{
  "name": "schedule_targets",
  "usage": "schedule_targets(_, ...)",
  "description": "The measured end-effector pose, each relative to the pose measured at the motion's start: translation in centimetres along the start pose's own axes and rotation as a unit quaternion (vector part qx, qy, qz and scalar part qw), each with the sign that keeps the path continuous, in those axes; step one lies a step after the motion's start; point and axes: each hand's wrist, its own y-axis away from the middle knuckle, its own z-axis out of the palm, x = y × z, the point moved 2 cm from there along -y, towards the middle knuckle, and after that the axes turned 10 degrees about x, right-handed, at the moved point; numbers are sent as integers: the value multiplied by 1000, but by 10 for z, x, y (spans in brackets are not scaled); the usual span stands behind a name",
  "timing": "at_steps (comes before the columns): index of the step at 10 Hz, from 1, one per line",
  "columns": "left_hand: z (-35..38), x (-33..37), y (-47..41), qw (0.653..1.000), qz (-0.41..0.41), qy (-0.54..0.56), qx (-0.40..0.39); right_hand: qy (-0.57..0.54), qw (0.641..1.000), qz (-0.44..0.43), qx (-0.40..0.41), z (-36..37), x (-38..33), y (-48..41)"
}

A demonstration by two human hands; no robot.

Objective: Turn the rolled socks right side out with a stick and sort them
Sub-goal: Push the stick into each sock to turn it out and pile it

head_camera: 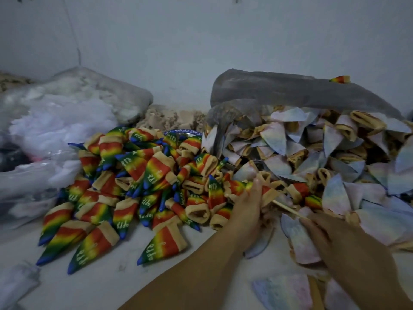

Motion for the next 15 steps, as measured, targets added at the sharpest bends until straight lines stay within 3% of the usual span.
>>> schedule_targets(1,3,-7,-4,995,39,-89,24,-30,996,-34,72,0,7,-1)
schedule_targets(2,2,-8,-6,988,84,-120,58,-23,989,-82,125,-1,4,1)
schedule_targets(3,2,-8,-7,984,120,-107,78,-24,989,-61,130,-1,1,3)
schedule_targets(5,3,-2,2,980,126,-141,64,-72,993,-19,96,-3,-6,4)
schedule_targets(6,6,10,14,979,135,-151,32,-121,990,56,54,-3,-11,2)
schedule_targets(7,16,14,29,916,229,-317,92,-124,988,92,21,2,-10,2)
schedule_targets(8,15,4,20,968,180,-166,61,-115,989,97,11,1,-7,1)
schedule_targets(11,11,8,17,987,99,-121,23,-13,997,-60,38,-16,9,-9)
schedule_targets(12,14,-2,17,964,192,-186,-3,-56,997,-28,43,-13,8,-5)
schedule_targets(13,11,0,23,860,329,-385,60,-60,995,4,84,-10,-5,-2)
schedule_targets(14,11,7,37,801,318,-498,98,-102,988,101,56,-3,-14,4)
schedule_targets(15,27,11,31,932,183,-312,-6,-95,987,127,42,-3,-11,10)
